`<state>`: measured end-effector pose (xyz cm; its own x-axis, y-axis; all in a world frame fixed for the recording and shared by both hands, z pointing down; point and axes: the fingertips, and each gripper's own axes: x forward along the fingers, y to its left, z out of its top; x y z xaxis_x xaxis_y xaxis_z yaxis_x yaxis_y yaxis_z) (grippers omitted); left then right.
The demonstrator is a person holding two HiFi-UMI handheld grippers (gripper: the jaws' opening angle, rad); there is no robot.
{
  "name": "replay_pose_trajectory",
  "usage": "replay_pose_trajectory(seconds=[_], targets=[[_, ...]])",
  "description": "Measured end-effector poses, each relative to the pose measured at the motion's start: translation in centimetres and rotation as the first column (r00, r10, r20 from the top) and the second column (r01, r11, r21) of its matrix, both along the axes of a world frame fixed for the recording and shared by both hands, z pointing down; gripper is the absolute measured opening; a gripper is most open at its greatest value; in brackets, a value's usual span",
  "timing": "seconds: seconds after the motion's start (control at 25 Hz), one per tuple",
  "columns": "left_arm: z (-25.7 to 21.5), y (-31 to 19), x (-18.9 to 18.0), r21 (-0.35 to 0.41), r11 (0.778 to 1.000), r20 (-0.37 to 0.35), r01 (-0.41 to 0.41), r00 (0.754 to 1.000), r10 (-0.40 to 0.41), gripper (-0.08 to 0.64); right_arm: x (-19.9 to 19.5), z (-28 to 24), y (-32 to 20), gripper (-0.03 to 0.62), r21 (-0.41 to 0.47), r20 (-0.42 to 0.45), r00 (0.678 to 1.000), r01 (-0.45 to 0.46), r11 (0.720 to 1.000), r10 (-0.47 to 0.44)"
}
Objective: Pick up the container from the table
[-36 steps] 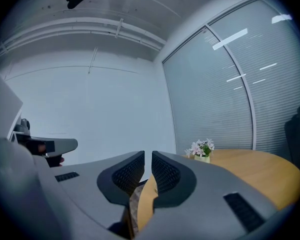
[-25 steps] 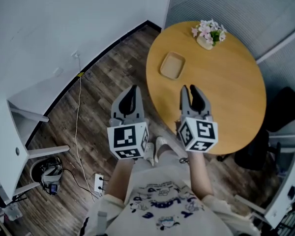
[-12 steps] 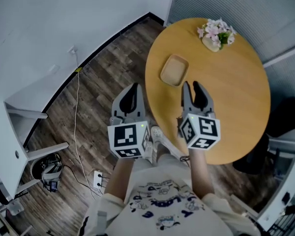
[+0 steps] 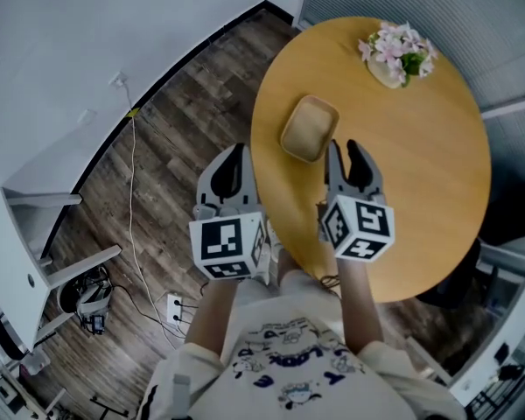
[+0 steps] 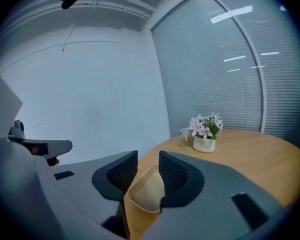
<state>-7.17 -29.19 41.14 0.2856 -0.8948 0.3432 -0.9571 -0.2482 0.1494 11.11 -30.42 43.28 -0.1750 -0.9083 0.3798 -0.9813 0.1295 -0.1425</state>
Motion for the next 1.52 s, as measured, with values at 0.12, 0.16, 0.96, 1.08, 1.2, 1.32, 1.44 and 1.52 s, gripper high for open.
replay_pose_trajectory(seconds=[0.12, 0.16, 0.96, 1.08, 1.2, 1.32, 1.44, 1.52], targets=[[1.5, -1.0, 0.4, -0.031, 1.000, 0.003, 0.003, 1.000, -0.003, 0.002, 0.5, 1.8, -1.0, 0.114, -0.037, -0.001, 1.000, -0.004, 0.999, 0.004], [2.0, -1.4, 0.5, -0.040, 0.999, 0.004, 0.003, 1.000, -0.003, 0.003, 0.7, 2.4, -1.3, 0.114, -0.049, -0.001, 1.000, -0.005, 0.999, 0.005], [12.7, -4.3, 3.2, -0.226, 0.974, 0.032, -0.005, 0.999, 0.012, 0.003, 3.7, 14.6, -4.1, 0.114, -0.296, -0.003, 0.997, -0.069, 0.953, 0.071], [13.4, -4.6, 3.7, -0.233, 0.972, 0.030, -0.007, 0.999, 0.015, 0.003, 3.7, 15.8, -4.1, 0.114, -0.320, -0.001, 0.998, -0.067, 0.945, 0.070], [14.2, -4.8, 4.0, -0.244, 0.970, 0.030, -0.012, 0.999, 0.020, 0.002, 3.5, 16.7, -4.2, 0.114, -0.338, 0.006, 0.998, -0.063, 0.939, 0.069], [14.8, -4.9, 4.1, -0.255, 0.967, 0.031, -0.014, 0.999, 0.023, 0.002, 3.3, 17.5, -4.2, 0.114, -0.352, 0.016, 0.997, -0.060, 0.934, 0.070], [15.3, -4.8, 4.0, -0.264, 0.964, 0.034, -0.014, 0.999, 0.024, 0.002, 3.1, 18.1, -4.4, 0.112, -0.359, 0.025, 0.997, -0.062, 0.931, 0.076], [15.7, -4.8, 4.0, -0.270, 0.963, 0.036, -0.013, 0.999, 0.023, 0.002, 3.1, 18.4, -4.5, 0.112, -0.363, 0.028, 0.997, -0.063, 0.930, 0.079]])
